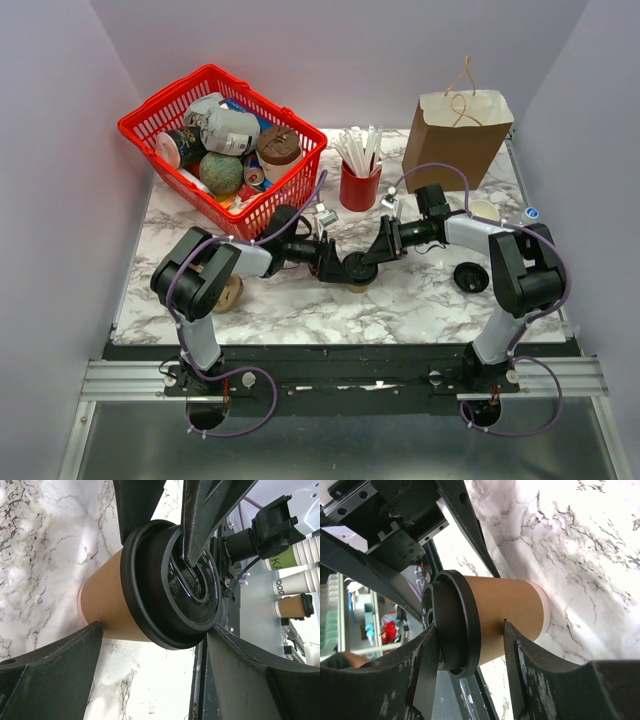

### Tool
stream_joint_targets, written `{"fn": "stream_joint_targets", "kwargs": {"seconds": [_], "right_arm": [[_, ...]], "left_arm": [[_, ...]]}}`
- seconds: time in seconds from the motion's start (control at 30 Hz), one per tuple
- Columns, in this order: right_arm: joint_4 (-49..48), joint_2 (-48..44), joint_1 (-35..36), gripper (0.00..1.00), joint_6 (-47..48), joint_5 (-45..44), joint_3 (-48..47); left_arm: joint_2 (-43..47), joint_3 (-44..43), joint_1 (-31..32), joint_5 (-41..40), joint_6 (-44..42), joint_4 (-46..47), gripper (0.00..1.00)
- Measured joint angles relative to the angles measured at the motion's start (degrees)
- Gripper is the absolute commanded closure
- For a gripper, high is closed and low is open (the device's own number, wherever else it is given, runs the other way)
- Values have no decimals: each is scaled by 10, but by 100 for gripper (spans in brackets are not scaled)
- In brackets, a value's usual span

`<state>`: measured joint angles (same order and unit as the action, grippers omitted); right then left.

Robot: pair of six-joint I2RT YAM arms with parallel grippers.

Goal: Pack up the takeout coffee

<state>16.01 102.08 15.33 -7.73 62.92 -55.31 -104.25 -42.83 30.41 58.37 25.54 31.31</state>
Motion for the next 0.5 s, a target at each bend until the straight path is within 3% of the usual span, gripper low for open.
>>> {"fn": "stream_joint_targets", "kwargs": {"seconds": [0.2, 0.5], "right_arm": [[-38, -36, 10, 50, -41, -48, 28], [-37, -61, 28, 30, -18, -69, 29]], "left_arm": [[-6, -15, 0, 2, -16, -43, 17], [14, -18, 0, 1, -35, -69, 7]]}}
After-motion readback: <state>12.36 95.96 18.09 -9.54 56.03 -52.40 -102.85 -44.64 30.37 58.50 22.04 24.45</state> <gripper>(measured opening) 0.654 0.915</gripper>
